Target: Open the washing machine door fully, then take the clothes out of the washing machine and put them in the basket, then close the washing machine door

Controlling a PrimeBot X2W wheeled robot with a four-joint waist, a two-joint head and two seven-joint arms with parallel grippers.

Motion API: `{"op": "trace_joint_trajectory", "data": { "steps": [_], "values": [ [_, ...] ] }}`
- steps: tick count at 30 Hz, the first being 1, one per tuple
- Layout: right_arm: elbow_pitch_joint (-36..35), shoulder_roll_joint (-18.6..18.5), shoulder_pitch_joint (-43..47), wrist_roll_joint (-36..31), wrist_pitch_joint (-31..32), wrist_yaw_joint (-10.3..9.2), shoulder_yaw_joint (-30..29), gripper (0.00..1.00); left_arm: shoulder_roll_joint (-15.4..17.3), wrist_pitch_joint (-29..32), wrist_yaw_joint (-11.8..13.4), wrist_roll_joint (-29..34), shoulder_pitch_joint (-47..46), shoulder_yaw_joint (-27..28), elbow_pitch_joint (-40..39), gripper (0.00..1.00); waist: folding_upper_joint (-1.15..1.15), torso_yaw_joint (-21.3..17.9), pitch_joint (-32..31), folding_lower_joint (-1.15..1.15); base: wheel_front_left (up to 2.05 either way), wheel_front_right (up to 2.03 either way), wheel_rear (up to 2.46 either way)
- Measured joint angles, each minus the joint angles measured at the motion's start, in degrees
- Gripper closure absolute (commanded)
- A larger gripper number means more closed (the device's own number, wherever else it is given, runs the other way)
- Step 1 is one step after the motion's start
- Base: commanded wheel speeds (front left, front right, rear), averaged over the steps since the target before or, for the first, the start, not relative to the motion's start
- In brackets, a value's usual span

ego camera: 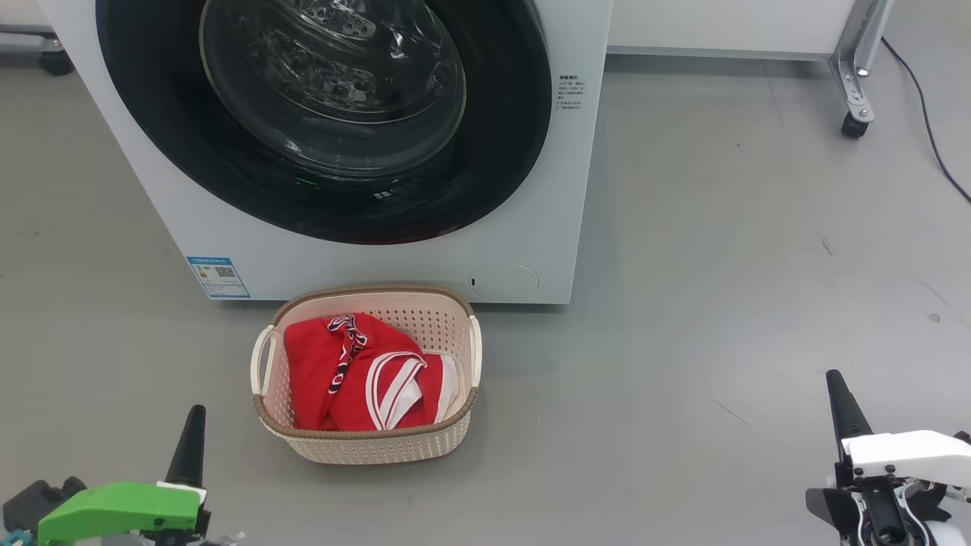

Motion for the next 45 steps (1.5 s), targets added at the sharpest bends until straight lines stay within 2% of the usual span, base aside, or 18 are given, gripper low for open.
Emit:
{"op": "trace_joint_trajectory", "data": {
  "steps": [19,45],
  "values": [
    [2.04,0.1,-3.02,14.11,3.12,1.52,-1.92,1.0,-0.6,3.38,0.0,-10.77,-1.36,3.01,-0.59,1.0,0.0,-0.22,0.05,0.0,0.0,0.0,0.0],
    [2.36,0.11,-3.27,14.55,3.19,1.67,-2.07,1.0,-0.64,3.48,0.0,-10.8,-1.39,3.25,-0.62,1.0,0.0,-0.23,0.04,0.0,0.0,0.0,0.0]
  ]
}}
